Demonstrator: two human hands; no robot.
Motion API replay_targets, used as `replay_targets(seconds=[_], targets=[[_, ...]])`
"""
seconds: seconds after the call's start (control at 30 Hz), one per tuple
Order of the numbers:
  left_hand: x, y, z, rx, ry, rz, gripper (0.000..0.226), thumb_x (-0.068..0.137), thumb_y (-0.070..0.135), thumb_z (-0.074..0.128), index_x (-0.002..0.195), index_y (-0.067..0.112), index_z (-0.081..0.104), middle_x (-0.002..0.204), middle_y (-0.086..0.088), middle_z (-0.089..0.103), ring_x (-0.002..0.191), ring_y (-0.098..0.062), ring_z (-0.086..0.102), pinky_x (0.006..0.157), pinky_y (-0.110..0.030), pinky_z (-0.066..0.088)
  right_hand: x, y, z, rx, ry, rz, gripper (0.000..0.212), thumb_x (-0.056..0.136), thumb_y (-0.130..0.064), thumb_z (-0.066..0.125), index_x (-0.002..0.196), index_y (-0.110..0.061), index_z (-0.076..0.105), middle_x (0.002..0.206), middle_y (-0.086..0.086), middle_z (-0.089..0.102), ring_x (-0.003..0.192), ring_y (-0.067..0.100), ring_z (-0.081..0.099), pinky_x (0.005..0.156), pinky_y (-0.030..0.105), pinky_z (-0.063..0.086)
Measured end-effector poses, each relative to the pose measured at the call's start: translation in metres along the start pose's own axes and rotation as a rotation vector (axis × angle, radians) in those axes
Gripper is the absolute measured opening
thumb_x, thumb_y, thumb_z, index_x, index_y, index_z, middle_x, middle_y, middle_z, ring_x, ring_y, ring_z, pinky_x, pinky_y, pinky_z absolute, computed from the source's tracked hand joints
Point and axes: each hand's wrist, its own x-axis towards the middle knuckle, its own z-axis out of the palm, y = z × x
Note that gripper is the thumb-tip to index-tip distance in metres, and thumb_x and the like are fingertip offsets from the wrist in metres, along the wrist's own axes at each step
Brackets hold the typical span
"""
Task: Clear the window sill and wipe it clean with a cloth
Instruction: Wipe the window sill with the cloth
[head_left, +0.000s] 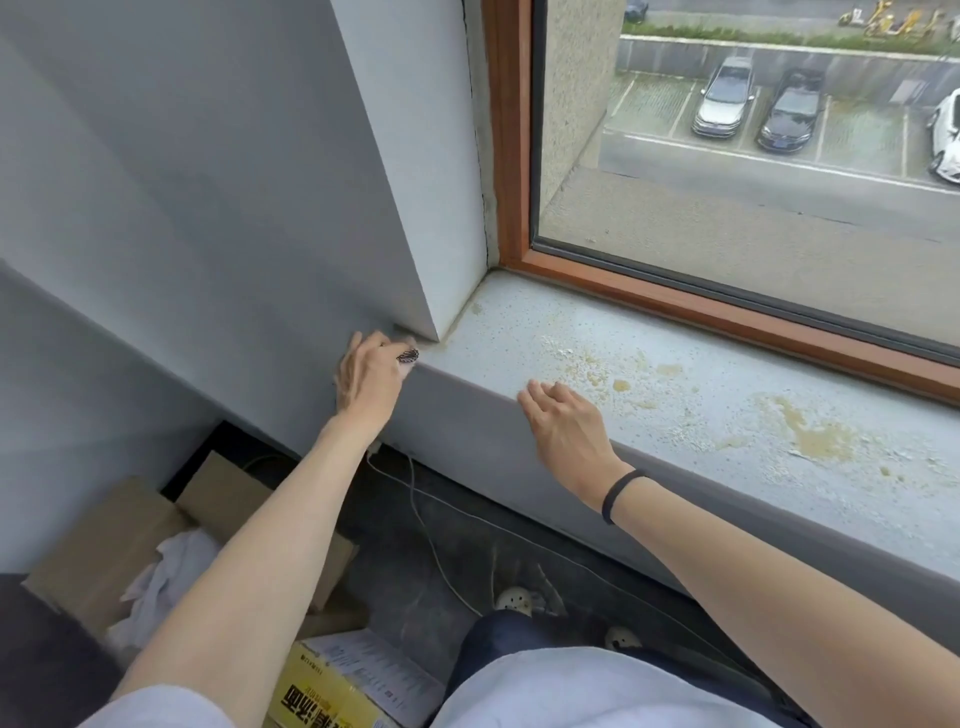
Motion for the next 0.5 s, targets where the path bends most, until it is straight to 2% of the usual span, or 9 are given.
replay_targets(seconds=[0.03,0.1,0.17,0.27,0.33,0.43,0.5], targets=[[-0.002,0.003,0.002,-0.012,-0.011,0.002,0.020,0.089,0.014,0.059,0.105,0.015,0.071,0.097,-0.008,0.060,0.095,-0.028,0.046,0.071,-0.038,0.044,0.001,-0.002,0.001,-0.005,0.001,-0.003,0.034,0.052,0.001,0.070,0.085,-0.006,0.068,0.081,0.006,0.066,0.060,0.019,0.055,0.060,0.024,0.047],[-0.012,0.016,0.007,0.012,-0.063,0.132,0.030,0.085,0.004,0.056,0.109,0.016,0.069,0.103,-0.004,0.060,0.097,-0.027,0.046,0.069,-0.038,0.045,0.000,-0.003,0.003,-0.025,-0.002,-0.006,0.038,0.050,0.000,0.069,0.088,-0.004,0.068,0.085,0.008,0.068,0.062,0.020,0.056,0.063,0.025,0.048],[-0.012,0.015,0.007,0.062,-0.070,0.224,0.030,0.086,0.004,0.056,0.111,0.017,0.068,0.104,-0.004,0.061,0.096,-0.027,0.047,0.069,-0.036,0.044,-0.001,-0.003,0.004,-0.031,0.004,-0.006,0.038,0.051,0.001,0.066,0.089,-0.004,0.068,0.085,0.007,0.067,0.062,0.020,0.056,0.063,0.025,0.047],[0.012,-0.006,-0.001,0.190,-0.016,0.071,0.026,0.089,0.011,0.055,0.112,0.017,0.068,0.107,-0.006,0.062,0.101,-0.029,0.045,0.074,-0.035,0.037,-0.001,-0.004,0.001,0.003,0.037,0.005,0.031,0.056,0.004,0.059,0.084,-0.006,0.068,0.076,0.004,0.064,0.058,0.019,0.053,0.058,0.023,0.045],[0.022,0.001,-0.004,0.226,0.005,-0.046,0.031,0.087,0.000,0.048,0.107,0.010,0.069,0.106,-0.010,0.062,0.105,-0.030,0.045,0.076,-0.037,0.038,-0.001,-0.005,-0.001,0.008,0.051,0.017,0.030,0.058,0.005,0.056,0.083,-0.006,0.067,0.073,0.002,0.062,0.057,0.018,0.052,0.056,0.023,0.044],[0.016,0.027,-0.001,0.198,-0.030,-0.036,0.025,0.087,-0.006,0.044,0.101,-0.002,0.065,0.106,-0.013,0.057,0.105,-0.031,0.046,0.080,-0.038,0.038,-0.002,-0.006,-0.003,0.022,0.053,0.020,0.029,0.057,0.005,0.059,0.083,-0.007,0.067,0.073,0.001,0.062,0.056,0.017,0.052,0.053,0.022,0.042],[0.007,0.020,0.004,0.179,-0.051,0.051,0.027,0.088,-0.001,0.045,0.103,0.005,0.066,0.107,-0.008,0.057,0.104,-0.027,0.044,0.078,-0.034,0.036,-0.002,-0.005,-0.004,0.021,0.061,0.017,0.032,0.055,0.004,0.064,0.084,-0.007,0.068,0.077,0.002,0.065,0.056,0.017,0.054,0.052,0.022,0.043]])
